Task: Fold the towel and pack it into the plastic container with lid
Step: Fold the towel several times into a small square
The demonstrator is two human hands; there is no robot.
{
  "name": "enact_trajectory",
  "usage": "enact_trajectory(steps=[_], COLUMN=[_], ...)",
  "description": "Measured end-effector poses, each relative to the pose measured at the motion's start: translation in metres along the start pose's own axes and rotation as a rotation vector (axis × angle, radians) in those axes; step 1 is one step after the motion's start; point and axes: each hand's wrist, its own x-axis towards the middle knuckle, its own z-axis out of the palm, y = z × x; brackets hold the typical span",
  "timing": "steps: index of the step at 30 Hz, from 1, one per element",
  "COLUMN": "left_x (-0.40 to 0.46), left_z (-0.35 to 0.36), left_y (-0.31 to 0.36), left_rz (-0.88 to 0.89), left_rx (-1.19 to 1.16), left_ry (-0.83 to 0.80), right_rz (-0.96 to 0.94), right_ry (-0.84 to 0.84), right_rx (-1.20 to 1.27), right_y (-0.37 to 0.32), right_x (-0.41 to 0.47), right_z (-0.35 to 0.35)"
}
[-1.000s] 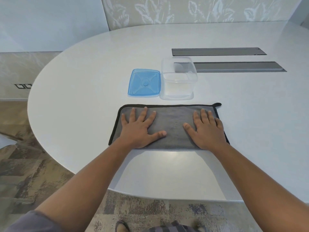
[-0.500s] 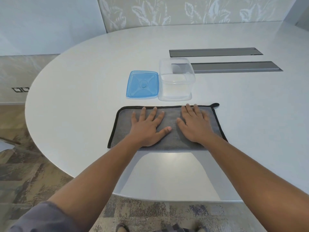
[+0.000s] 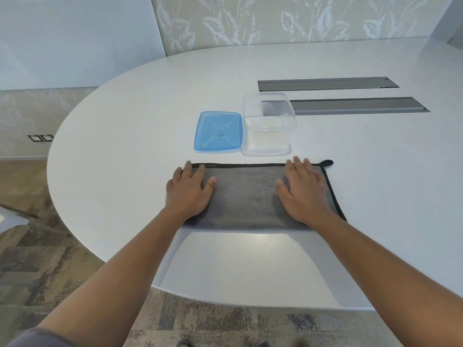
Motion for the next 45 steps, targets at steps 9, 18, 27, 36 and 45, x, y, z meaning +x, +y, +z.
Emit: enact_trajectory(steps=[9, 18, 27, 36, 45], left_x=[0.026, 0.048, 0.055, 0.057, 0.056], left_z=[-0.023, -0.031, -0.015, -0.009, -0.002], left_y=[-0.005, -0.019, -0.013, -0.019, -0.02], left_rz=[-0.121, -0.084, -0.066, -0.019, -0.013], left_rx=[-0.429, -0.485, -0.091, -0.205, -0.209], left_ry=[0.181, 0.16, 0.087, 0.185, 0.253], right_rz=[-0.127, -0.126, -0.106, 0.034, 0.181], right_ry=[-0.105, -0.146, -0.183, -0.127, -0.013], right_rx=[0.064, 0.024, 0.0, 0.138, 0.152], right_y=[-0.045, -0.045, -0.036, -0.016, -0.024], right_x=[0.005, 0.007, 0.022, 0.056, 0.073], right_z=[0.024, 0.025, 0.024, 0.013, 0.007])
